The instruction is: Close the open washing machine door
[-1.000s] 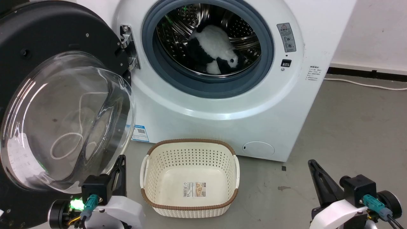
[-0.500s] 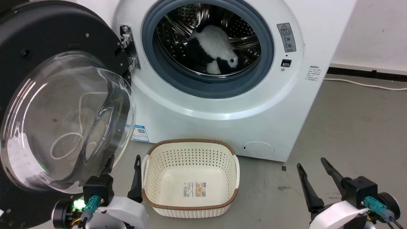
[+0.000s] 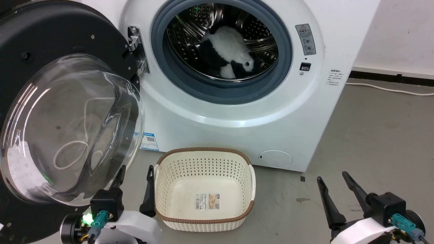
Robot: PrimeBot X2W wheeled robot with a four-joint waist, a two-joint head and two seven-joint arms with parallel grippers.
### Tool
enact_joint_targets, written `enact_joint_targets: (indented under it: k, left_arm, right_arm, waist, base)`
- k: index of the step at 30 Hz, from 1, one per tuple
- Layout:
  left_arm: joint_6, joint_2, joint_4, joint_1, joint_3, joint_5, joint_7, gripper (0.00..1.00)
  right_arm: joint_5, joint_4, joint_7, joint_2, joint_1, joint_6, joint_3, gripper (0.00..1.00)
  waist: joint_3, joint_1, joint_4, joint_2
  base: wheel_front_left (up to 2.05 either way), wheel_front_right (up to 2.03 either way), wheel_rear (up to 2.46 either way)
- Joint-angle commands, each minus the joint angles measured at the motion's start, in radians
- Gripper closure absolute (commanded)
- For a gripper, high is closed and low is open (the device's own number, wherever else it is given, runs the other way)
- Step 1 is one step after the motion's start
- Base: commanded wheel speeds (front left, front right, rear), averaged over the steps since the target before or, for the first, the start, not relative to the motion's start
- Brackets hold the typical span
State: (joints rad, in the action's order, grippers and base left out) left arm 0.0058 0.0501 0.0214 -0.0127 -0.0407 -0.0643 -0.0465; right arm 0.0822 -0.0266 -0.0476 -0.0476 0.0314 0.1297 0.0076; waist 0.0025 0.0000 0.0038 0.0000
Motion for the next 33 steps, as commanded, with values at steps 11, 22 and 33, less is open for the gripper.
enact_joint_targets:
  k: [11,22,33]
  left_arm:
    - [0.002,0.0,0.012,0.018,-0.019,-0.034,-0.033,0.86]
    - [-0.002,0.0,0.003,0.019,-0.031,-0.068,-0.054,1.0]
    - [0.024,0.0,-0.218,-0.011,0.065,-0.131,-0.081,1.0]
  right_arm:
    - [0.049,-0.019,-0.032,-0.001,0.02,0.0,0.005,0.0]
    - [0.085,-0.034,-0.053,-0.001,0.029,0.0,0.008,0.0]
    - [0.136,-0.056,-0.08,-0.001,0.046,0.0,0.011,0.0]
  waist:
    - [0.002,0.0,0.003,0.0]
    - [0.002,0.0,0.014,0.0]
    - [-0.008,0.0,0.103,0.0]
  base:
    - [0.0,0.0,0.0]
    - [0.0,0.0,0.0]
    - [0.0,0.0,0.0]
